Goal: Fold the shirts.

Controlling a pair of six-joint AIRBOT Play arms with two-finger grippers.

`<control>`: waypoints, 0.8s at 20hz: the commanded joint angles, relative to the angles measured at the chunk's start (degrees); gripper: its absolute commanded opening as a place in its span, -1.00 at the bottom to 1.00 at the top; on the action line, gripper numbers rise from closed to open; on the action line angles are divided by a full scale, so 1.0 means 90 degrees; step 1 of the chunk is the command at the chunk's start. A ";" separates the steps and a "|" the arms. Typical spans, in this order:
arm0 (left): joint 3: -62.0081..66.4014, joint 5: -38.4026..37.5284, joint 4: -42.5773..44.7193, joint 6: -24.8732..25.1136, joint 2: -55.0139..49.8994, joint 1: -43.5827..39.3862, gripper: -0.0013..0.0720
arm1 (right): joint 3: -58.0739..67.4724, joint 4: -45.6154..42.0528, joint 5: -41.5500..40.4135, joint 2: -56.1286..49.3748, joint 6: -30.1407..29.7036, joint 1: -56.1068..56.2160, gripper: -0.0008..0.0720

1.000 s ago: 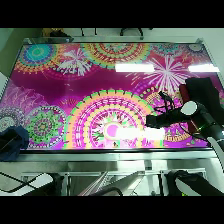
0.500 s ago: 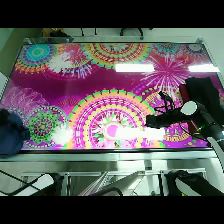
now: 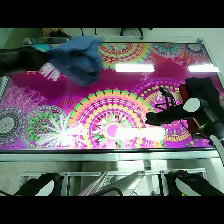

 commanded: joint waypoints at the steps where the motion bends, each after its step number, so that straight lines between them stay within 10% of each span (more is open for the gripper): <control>1: -0.0136 0.0010 0.0260 -0.0423 -0.0316 -0.1188 -0.94 | 0.0488 -0.0034 0.0085 0.0012 -0.0049 -0.0007 -0.92; 7: -0.1707 0.0328 0.0221 -0.0265 -0.1501 -0.1676 -0.93 | 0.0860 -0.0129 0.0092 -0.0061 -0.0097 -0.0675 -0.89; 9: -0.1928 0.0364 0.0211 -0.0270 -0.1950 -0.1729 -0.93 | 0.0862 0.0024 0.0148 -0.0170 -0.0192 -0.1018 -0.11; 10: -0.1875 0.0253 0.0211 -0.0270 -0.2106 -0.1695 -0.91 | 0.0869 0.0233 0.0158 -0.0216 -0.0262 -0.1188 -0.02; 12: -0.1401 -0.0362 0.0211 -0.0313 -0.2310 -0.1460 0.92 | 0.0906 0.0937 0.0267 -0.0323 -0.0729 -0.1552 -0.02; 16: -0.0831 -0.1838 0.0236 -0.0321 -0.2072 -0.0631 0.90 | 0.0865 0.1683 0.0663 -0.0663 -0.1496 -0.1661 -0.02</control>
